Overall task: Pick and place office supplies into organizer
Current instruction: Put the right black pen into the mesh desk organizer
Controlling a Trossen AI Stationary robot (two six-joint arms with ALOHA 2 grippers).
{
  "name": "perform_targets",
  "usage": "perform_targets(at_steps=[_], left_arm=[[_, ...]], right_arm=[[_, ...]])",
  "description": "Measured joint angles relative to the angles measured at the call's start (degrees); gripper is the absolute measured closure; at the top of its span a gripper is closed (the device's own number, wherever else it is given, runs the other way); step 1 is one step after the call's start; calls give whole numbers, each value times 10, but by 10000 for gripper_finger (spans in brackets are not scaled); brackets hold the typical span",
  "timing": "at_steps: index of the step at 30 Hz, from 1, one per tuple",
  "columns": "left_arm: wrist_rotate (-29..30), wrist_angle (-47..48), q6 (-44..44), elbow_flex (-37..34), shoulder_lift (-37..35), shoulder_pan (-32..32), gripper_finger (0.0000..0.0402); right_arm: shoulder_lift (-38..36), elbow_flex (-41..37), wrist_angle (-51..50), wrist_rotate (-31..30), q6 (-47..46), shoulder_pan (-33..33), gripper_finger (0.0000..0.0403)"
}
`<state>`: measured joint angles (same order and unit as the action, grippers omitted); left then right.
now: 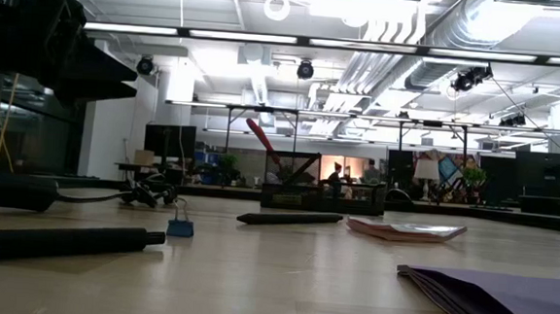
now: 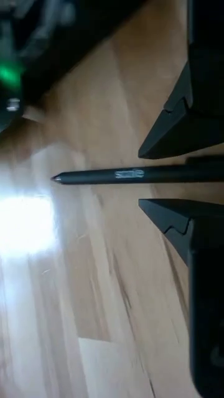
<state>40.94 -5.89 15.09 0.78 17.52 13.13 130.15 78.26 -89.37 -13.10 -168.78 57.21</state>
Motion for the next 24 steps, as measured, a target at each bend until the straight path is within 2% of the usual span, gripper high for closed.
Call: perform_targets(at_steps=[11, 16, 24], left_arm=[[0, 0, 0, 0, 0, 0, 169], [0, 0, 0, 0, 0, 0, 169], [0, 0, 0, 0, 0, 0, 169]], right_arm=[[0, -5, -7, -12, 61, 29, 295], [0, -4, -6, -21, 118, 36, 295], [0, -17, 3, -31, 111, 25, 295]])
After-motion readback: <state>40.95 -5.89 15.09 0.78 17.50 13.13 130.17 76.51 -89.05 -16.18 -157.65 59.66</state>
